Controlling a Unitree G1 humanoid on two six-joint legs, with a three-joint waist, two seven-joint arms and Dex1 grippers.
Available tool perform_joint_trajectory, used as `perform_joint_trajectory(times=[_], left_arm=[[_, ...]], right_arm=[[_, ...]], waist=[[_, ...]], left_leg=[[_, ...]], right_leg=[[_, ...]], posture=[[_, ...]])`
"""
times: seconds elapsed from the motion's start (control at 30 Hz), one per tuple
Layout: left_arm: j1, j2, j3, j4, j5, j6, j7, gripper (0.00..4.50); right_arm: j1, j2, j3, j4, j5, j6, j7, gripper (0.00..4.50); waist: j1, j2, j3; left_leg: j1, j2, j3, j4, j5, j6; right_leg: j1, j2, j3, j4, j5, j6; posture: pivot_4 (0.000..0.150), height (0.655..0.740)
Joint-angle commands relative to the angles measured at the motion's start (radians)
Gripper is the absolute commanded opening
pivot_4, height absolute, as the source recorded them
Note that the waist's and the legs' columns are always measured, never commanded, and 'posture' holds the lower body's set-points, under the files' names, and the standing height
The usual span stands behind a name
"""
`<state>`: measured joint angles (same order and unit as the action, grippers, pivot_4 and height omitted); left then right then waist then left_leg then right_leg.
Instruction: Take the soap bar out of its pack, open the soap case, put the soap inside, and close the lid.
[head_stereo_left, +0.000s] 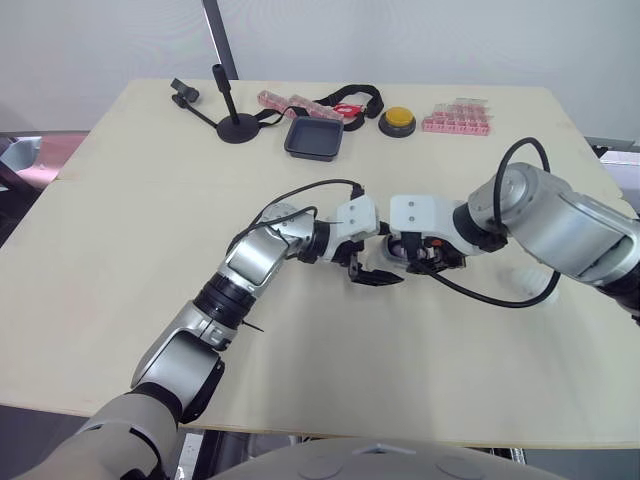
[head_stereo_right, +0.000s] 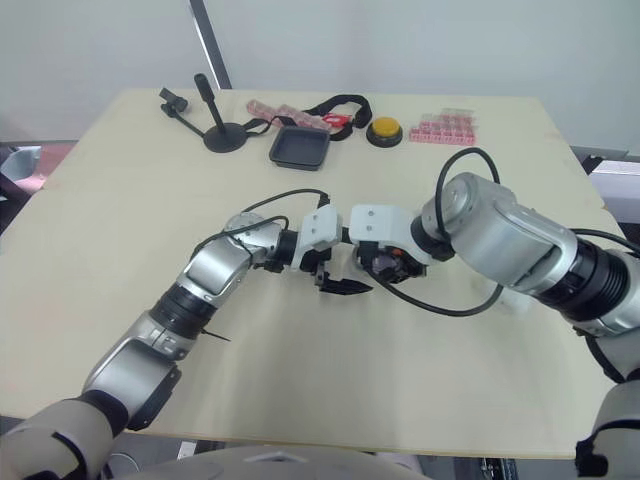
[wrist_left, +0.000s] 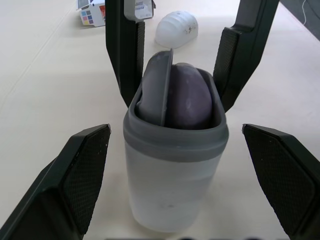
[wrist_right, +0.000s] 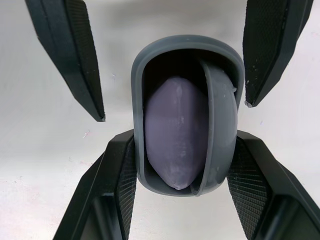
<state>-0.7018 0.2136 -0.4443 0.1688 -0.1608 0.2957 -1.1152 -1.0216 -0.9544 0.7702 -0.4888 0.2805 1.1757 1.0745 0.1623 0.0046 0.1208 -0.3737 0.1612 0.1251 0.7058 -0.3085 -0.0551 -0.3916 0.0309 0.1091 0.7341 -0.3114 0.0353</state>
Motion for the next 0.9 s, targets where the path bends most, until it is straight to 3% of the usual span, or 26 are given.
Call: perform_joint_trajectory(times=[0.03, 0.33, 0.6, 0.9], left_arm=[[-0.024, -0.003, 0.016, 0.001, 0.003, -0.030, -0.004, 4.49], [-0.019, -0.014, 0.010, 0.009, 0.011, -0.050, -0.001, 4.49], [-0.019, -0.020, 0.003, 0.034, 0.031, -0.073, -0.006, 2.03], [-0.014, -0.025, 0.005, 0.034, 0.037, -0.084, -0.013, 1.92]], right_arm=[[-0.009, -0.003, -0.041, -0.020, -0.019, -0.001, 0.000, 2.05], [-0.005, -0.004, -0.043, -0.026, -0.015, 0.006, 0.000, 2.05], [0.000, -0.001, -0.045, -0.029, -0.015, 0.010, -0.006, 2.05], [0.003, -0.001, -0.048, -0.023, -0.020, -0.004, -0.004, 2.05]], waist=[[0.000, 0.000, 0.000], [-0.001, 0.000, 0.000], [0.001, 0.000, 0.000], [0.000, 0.000, 0.000]], left_leg=[[0.000, 0.000, 0.000, 0.000, 0.000, 0.000], [0.001, 0.000, 0.000, 0.000, 0.000, 0.000], [0.000, 0.000, 0.001, 0.001, 0.000, 0.000], [0.000, 0.000, 0.001, 0.001, 0.000, 0.000]], right_leg=[[0.000, 0.000, 0.000, 0.000, 0.000, 0.000], [-0.001, 0.000, 0.000, 0.002, 0.000, 0.000], [-0.001, 0.000, 0.002, 0.001, 0.000, 0.000], [-0.001, 0.000, 0.001, 0.002, 0.000, 0.000]], posture=[[0.150, 0.7400], [0.150, 0.7400], [0.150, 0.7400], [0.150, 0.7400]])
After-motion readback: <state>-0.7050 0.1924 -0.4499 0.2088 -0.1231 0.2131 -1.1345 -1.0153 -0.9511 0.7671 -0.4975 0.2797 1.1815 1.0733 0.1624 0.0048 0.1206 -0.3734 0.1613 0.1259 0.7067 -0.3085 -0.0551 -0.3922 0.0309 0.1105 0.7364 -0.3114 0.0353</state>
